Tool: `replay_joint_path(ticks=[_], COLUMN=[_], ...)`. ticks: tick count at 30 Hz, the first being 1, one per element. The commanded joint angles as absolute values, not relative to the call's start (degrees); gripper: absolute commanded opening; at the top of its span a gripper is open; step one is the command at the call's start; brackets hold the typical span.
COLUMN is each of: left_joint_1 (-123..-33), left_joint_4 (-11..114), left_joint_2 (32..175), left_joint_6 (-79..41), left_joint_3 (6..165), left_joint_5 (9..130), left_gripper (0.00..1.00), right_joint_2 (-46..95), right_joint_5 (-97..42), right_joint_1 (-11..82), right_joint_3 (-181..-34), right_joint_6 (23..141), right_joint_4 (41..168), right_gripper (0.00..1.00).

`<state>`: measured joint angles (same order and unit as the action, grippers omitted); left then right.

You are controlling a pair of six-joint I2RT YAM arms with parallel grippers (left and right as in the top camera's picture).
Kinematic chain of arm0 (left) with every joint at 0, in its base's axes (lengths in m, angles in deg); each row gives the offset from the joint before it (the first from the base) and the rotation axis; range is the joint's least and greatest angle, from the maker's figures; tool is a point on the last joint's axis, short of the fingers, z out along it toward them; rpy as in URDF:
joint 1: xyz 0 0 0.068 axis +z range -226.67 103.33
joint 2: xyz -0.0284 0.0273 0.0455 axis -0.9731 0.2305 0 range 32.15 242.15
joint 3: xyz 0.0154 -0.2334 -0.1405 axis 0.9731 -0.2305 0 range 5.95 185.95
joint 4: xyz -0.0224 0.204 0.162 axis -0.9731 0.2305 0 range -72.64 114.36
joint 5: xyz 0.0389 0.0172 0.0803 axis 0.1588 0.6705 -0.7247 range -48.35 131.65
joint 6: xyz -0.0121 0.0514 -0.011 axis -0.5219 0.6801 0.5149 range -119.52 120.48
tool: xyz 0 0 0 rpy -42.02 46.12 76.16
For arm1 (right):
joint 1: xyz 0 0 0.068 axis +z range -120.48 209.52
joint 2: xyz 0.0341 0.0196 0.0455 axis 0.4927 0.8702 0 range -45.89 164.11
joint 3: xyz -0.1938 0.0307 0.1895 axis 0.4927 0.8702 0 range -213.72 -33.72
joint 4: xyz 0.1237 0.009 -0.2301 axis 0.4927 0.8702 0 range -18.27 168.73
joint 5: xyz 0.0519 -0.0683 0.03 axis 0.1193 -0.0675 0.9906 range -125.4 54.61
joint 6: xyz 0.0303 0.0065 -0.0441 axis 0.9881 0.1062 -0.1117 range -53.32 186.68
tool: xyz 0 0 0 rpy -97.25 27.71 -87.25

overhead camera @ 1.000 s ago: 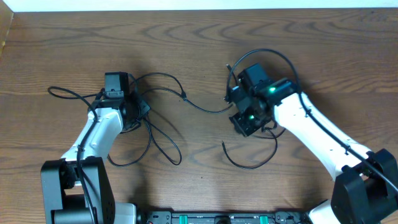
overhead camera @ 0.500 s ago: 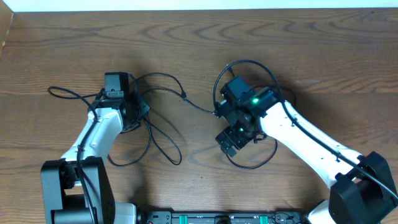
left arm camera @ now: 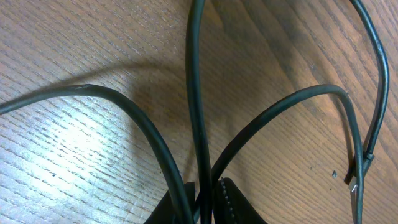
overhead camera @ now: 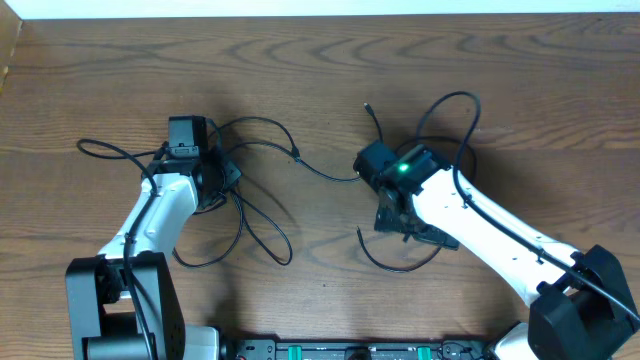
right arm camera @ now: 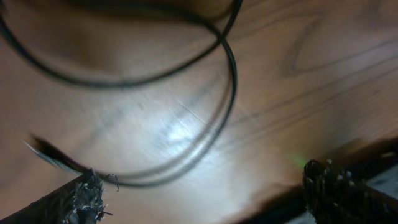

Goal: Untangle cables

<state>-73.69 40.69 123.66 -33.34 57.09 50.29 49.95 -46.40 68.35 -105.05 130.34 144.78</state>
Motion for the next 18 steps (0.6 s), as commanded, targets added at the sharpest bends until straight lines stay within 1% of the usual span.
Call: replay_joint_path(ticks=[1,3,4,11,14,18], left_joint_1=[-73.49,-73.49,-73.49,-73.49,-73.49,-73.49], left_joint_4=[40.87,40.87,40.87,40.84,40.84,40.84], left_joint_2=[123.92,123.92,123.92,123.94,123.92,123.94], left_joint_6=[-32.75,-32.77,-32.77,-32.75,-32.75,-32.73], left_joint_3=[57.48,57.39,57.39,57.17,57.17,57.17], left_joint_5=[49.51,49.51,49.51,49.49,49.49,49.49], left_gripper=[0.17,0.17,0.17,0.17,0.17,0.17], right_joint_2=[48.72,48.72,48.72,48.74,48.74,48.74], right_joint_5=[-48.76,-48.80,-48.80,-48.78,-46.62,-39.14], right_joint_1=[66.01,63.74,62.84,58.32,56.70,57.03], right_joint_3=[-105.00,-103.69,-103.19,-99.69,-95.28,-90.93], right_joint_6=[144.02,150.12,151.15,151.28,147.41,136.77], right_joint_4=[144.59,144.37,143.84,138.60,133.00,125.72], right_gripper=[0.99,0.99,0.99,0.99,0.99,0.99])
